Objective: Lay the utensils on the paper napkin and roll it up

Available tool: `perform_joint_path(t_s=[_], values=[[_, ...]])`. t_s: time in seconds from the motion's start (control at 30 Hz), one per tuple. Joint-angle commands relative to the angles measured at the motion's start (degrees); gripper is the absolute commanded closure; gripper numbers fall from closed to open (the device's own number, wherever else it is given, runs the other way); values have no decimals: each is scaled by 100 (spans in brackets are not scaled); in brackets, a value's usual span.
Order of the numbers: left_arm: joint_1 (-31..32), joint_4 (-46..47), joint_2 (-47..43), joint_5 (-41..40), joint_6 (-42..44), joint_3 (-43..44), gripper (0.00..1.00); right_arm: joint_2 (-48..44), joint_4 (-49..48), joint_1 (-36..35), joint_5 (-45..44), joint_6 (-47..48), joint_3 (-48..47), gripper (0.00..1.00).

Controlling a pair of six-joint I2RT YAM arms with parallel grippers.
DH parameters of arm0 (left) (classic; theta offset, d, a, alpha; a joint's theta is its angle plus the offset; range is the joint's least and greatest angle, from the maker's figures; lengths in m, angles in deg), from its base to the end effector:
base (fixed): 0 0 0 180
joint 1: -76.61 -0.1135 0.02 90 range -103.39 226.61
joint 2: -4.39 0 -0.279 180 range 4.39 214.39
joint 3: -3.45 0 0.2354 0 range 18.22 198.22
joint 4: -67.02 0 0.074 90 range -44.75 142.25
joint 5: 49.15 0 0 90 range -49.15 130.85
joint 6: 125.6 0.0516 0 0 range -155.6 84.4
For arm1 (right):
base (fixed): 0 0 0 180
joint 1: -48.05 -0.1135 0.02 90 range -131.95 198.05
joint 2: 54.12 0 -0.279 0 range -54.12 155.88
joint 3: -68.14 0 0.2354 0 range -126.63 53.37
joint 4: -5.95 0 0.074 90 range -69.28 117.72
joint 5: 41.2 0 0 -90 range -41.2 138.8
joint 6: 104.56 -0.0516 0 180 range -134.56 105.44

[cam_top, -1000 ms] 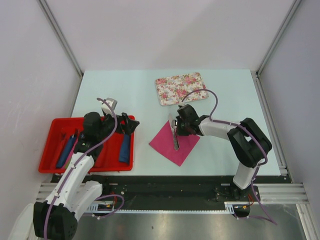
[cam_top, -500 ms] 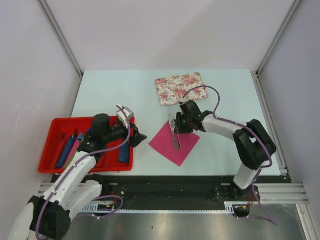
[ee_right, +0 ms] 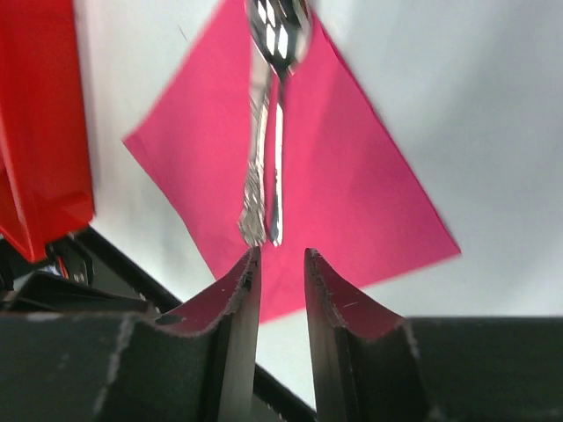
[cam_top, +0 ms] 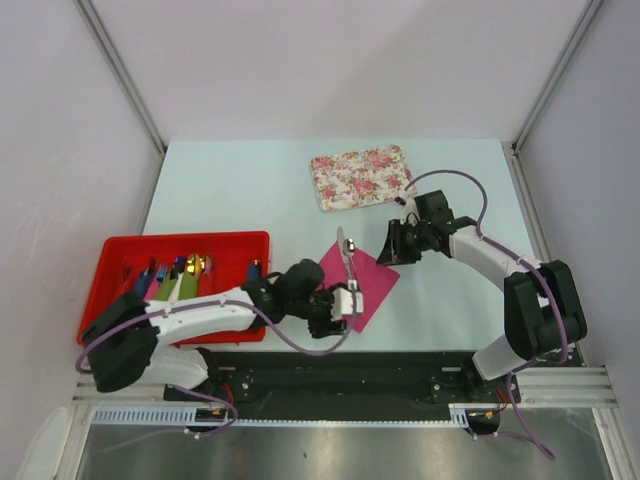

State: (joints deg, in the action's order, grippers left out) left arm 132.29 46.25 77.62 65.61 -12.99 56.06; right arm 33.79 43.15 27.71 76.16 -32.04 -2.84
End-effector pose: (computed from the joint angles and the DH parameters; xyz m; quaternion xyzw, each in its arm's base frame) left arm 0.1234 -0.2191 0.2178 0.6304 0.6347 -0.3017 0.3298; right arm 0.2780 0.1283 0.2267 -0.0959 0.9223 0.3098 0.2101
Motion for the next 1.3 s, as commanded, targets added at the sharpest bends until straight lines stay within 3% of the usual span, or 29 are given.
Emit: perform_joint_path(t_s=[0.0, 0.23, 0.6, 0.7, 0.93, 1.27], values=[[724, 574, 768, -646, 612, 504, 41, -293, 270, 205, 631, 385, 241, 70], [1339, 872, 1710, -1454, 929, 873, 51, -381, 235, 697, 552, 323, 391, 69], [1569, 776, 2239, -1956, 1254, 900, 61, -363, 244, 1058, 640, 262, 417, 69], [1577, 671, 2318, -2106, 1307, 909, 69, -346, 217, 1058, 640, 245, 426, 69], [1612, 644, 2099, -1878, 1413, 795, 100, -293, 226, 1067, 666, 253, 417, 70], [1621, 293, 1396, -1131, 1518, 373, 100, -231, 191, 1067, 701, 227, 426, 71]])
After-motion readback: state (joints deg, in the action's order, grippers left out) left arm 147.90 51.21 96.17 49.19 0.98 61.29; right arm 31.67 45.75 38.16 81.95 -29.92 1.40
